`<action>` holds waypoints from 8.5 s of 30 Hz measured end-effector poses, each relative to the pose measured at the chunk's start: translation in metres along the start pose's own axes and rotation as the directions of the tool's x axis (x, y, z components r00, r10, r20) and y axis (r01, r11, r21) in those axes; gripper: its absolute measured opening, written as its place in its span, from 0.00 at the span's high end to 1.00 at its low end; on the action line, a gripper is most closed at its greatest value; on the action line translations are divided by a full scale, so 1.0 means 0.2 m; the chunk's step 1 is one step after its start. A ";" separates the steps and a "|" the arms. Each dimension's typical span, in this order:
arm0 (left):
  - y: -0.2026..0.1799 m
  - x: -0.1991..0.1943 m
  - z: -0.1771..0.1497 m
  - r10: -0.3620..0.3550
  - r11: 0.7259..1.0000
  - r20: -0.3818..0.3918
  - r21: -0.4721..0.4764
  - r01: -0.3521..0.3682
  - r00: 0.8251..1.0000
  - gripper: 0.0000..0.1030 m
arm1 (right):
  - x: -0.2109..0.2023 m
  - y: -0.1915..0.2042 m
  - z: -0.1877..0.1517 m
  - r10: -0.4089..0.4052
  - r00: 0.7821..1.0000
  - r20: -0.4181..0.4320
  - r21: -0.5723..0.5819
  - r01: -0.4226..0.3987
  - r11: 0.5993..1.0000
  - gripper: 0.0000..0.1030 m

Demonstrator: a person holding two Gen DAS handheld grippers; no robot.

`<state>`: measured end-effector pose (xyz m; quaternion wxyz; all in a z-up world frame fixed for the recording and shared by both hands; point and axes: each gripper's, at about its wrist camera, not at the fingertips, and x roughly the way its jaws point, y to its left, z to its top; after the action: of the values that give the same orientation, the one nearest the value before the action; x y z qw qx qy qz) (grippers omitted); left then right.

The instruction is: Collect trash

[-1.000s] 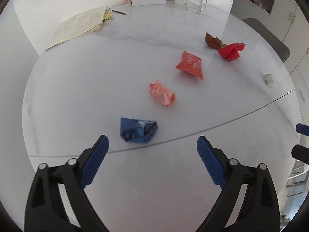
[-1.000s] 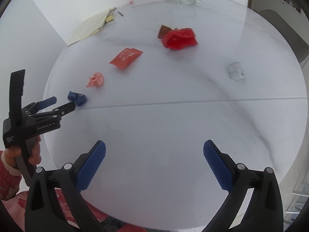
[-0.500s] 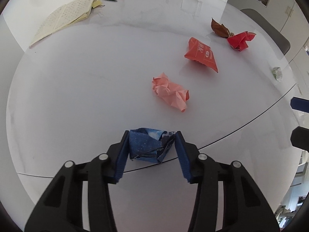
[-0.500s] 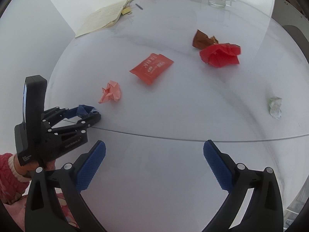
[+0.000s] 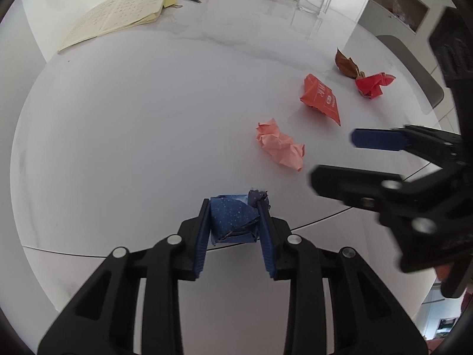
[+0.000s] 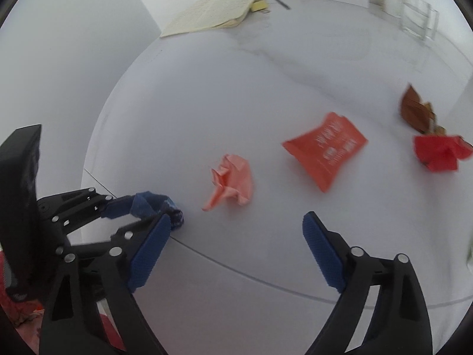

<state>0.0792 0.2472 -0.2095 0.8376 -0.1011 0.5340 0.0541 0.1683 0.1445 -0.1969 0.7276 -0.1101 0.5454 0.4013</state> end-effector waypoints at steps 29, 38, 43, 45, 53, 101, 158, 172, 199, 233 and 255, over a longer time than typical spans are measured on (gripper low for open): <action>-0.60 -0.26 -0.12 -0.196 0.949 -0.020 0.247 0.195 0.980 0.70 | -0.58 -0.29 -0.66 -0.180 0.983 0.026 0.260 0.167 0.951 0.70; -1.21 -0.36 -0.37 -0.304 0.825 -0.104 0.468 0.317 0.947 0.70 | -0.96 -0.47 -1.39 -0.273 0.962 0.018 0.482 0.231 0.845 0.70; -1.50 -0.40 -0.57 -0.327 0.742 -0.174 0.561 0.367 0.929 0.70 | -1.07 -0.50 -1.67 -0.291 0.956 0.016 0.551 0.235 0.801 0.69; -1.59 -0.41 -0.64 -0.331 0.712 -0.198 0.590 0.382 0.922 0.70 | -1.12 -0.50 -1.77 -0.295 0.955 0.015 0.567 0.235 0.789 0.69; -1.84 -0.41 -0.86 -0.324 0.647 -0.275 0.633 0.424 0.905 0.70 | -1.20 -0.54 -2.05 -0.303 0.953 -0.005 0.605 0.244 0.758 0.69; -1.56 -0.45 -0.66 -0.223 0.831 -0.101 0.500 0.243 0.970 0.10 | -1.16 -0.62 -1.91 -0.354 0.933 -0.068 0.585 0.325 0.743 0.03; -0.60 0.43 0.62 -0.049 0.980 -0.098 0.190 0.067 0.994 0.58 | -0.65 -1.20 -0.52 -0.327 0.943 -0.059 0.551 0.304 0.777 0.02; -0.60 0.37 0.59 -0.093 0.978 -0.102 0.179 0.110 0.990 0.60 | -0.59 -1.30 -0.49 -0.352 0.933 -0.070 0.556 0.329 0.763 0.03; -1.09 -0.03 0.14 -0.269 0.860 -0.154 0.405 0.309 0.951 0.60 | -1.04 -0.89 -1.20 -0.393 0.919 0.000 0.613 0.311 0.726 0.67; -1.88 -0.34 -0.88 -0.268 0.701 -0.307 0.589 0.403 0.913 0.60 | -1.10 -0.55 -2.36 -0.278 0.955 -0.107 0.641 0.280 0.714 0.03; -1.77 -0.48 -0.88 -0.227 0.795 -0.199 0.528 0.299 0.953 0.08 | -1.19 -0.54 -2.45 -0.324 0.943 -0.072 0.631 0.294 0.717 0.03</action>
<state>-0.0457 -0.1362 -0.1548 0.7951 0.0685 0.5588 -0.2258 -0.1214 -0.3300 -0.2029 0.7900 0.0609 0.6062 0.0692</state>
